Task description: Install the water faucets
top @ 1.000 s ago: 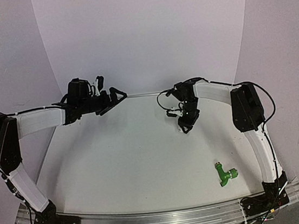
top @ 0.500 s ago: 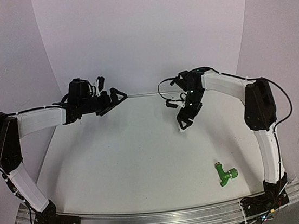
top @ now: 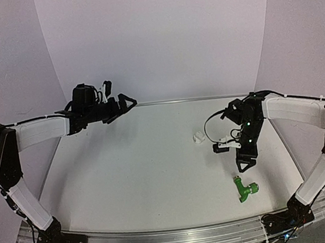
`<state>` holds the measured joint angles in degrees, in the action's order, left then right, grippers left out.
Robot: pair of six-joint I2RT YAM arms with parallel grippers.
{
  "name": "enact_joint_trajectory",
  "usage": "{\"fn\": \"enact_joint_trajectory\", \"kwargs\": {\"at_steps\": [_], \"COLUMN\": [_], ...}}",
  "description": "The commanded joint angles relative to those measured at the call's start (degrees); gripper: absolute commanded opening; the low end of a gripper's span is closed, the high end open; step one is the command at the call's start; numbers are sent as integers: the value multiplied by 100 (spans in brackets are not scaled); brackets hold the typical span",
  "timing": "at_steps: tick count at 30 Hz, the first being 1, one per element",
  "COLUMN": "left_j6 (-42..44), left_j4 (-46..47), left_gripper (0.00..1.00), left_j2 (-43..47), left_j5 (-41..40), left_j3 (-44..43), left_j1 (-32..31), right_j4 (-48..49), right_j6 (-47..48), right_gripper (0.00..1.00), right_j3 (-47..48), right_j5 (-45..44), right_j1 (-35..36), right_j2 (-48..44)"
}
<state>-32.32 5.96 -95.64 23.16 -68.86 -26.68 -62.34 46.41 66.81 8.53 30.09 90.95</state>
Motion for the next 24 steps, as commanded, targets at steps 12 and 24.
{"fn": "enact_joint_trajectory", "kwargs": {"at_steps": [12, 24], "left_j6": [106, 51], "left_j4": [205, 259], "left_gripper": [100, 100], "left_j2": [168, 199], "left_j5": [-60, -129], "left_j3": [-35, -2], "left_j1": [-13, -5], "right_j4": [308, 273], "right_j6": [1067, 1076], "right_gripper": [73, 70], "right_j3": [-1302, -1389], "right_j5": [-318, 69], "right_j1": [6, 28], "right_j2": [-489, -36]}}
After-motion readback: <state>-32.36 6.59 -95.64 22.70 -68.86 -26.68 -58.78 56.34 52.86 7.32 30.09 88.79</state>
